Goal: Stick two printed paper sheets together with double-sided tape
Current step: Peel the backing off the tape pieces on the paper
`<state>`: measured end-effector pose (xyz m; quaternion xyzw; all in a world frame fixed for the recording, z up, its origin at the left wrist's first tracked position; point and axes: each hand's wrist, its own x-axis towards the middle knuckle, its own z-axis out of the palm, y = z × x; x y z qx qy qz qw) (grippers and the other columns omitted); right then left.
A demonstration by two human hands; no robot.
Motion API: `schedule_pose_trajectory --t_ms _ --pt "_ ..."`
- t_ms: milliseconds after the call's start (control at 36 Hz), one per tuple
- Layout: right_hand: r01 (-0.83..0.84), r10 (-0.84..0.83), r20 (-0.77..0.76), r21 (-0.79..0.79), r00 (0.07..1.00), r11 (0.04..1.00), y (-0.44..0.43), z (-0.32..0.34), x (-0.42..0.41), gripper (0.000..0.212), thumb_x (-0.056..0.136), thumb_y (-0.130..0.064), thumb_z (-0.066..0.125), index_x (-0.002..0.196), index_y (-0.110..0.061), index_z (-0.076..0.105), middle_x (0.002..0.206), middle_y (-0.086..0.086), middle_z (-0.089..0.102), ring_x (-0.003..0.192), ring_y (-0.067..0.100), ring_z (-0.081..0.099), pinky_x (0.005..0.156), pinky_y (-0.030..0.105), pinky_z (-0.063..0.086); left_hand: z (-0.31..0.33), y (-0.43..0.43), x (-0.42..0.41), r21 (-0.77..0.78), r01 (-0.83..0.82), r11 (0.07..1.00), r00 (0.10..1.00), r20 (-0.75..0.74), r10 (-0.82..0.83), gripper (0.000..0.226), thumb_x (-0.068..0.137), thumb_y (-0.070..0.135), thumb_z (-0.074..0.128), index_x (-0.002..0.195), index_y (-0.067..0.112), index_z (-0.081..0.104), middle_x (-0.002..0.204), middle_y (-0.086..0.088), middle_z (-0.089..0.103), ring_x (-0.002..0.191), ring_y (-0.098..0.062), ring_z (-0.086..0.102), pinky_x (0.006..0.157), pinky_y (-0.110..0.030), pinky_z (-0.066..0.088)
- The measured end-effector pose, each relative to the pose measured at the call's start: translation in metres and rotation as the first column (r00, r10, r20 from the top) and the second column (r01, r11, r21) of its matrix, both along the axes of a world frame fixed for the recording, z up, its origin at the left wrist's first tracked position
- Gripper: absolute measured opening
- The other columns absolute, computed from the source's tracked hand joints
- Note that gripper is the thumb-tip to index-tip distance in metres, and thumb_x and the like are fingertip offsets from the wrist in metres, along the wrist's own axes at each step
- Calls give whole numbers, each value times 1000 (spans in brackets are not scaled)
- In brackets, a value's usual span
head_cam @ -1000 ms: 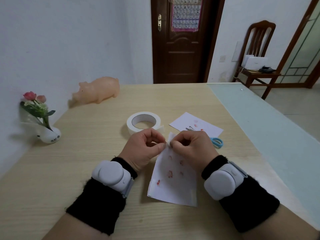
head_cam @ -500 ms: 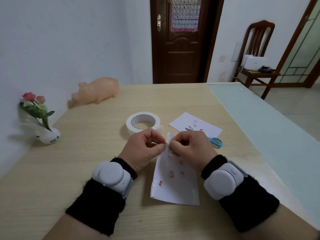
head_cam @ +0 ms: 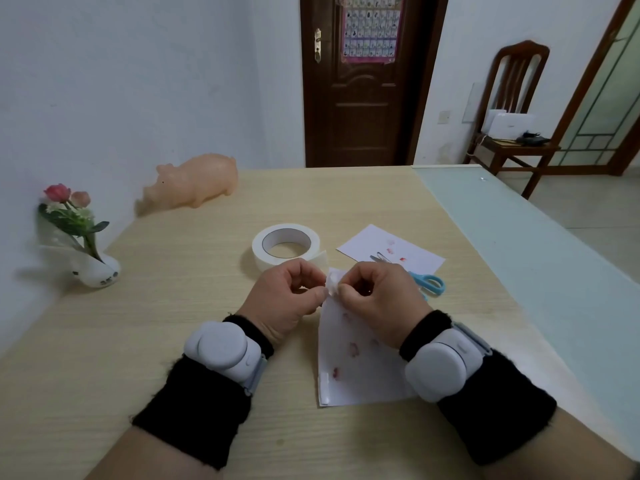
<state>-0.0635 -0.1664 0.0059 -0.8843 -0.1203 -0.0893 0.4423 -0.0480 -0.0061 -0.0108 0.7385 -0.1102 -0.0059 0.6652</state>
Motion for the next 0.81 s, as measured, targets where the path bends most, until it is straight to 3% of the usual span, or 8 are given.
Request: schedule_pose_trajectory --t_ms 111,306,389,472,556,611,694,806 --pt "66 -67 23 26 997 997 -3 -1 3 16 80 -15 63 65 -20 63 60 -11 60 57 2 52 58 13 45 -1 1 1 12 -28 1000 1000 -6 28 19 78 -7 64 76 12 61 67 2 60 58 -12 51 53 -18 44" --pt "189 -195 58 97 979 977 -11 -1 8 22 79 -13 62 59 -23 58 59 -11 58 57 3 50 58 17 43 0 4 2 -29 -63 998 997 -44 62 18 80 -6 62 77 11 62 63 5 59 57 -11 50 50 -18 43" --pt "262 -272 51 144 961 954 -15 -1 12 23 79 -14 62 58 -23 57 57 -10 58 58 10 54 60 22 45 1 5 3 -32 -87 996 995 -49 86 12 74 4 68 77 15 64 68 0 62 61 -14 52 50 -19 45" --pt "302 -312 28 186 950 935 -23 -1 17 22 80 -17 61 59 -23 58 55 -8 59 59 18 57 65 29 51 1 7 5 -71 -132 989 989 -80 126 16 79 -1 65 78 15 63 71 -3 62 63 -15 53 50 -18 46" --pt "330 -332 63 44 941 943 -34 0 21 18 86 -17 58 68 -20 59 61 -12 57 60 10 53 59 19 40 1 9 7 -145 -200 969 976 -118 183 12 72 6 67 80 14 64 78 -9 63 70 -22 55 60 -28 48" --pt "352 -345 79 -124 935 928 -41 0 22 15 90 -18 52 78 -18 61 69 -10 56 67 14 49 59 23 30 2 9 7 -199 -249 948 965 -138 224 12 72 5 66 80 14 64 79 -10 64 72 -23 57 68 -36 48" --pt "369 -372 51 -310 927 876 -45 -2 24 19 92 -15 45 87 -12 63 80 0 60 77 20 49 64 26 29 4 10 7 -250 -307 918 949 -148 277 19 83 -5 57 80 13 63 72 -3 66 64 -17 60 64 -31 50" --pt "378 -388 68 -426 919 822 -43 -3 25 23 92 -16 43 85 -10 65 88 7 67 76 21 47 65 26 32 5 11 8 -283 -355 891 934 -147 326 19 84 -6 54 81 12 62 76 -5 67 63 -16 61 62 -30 51"
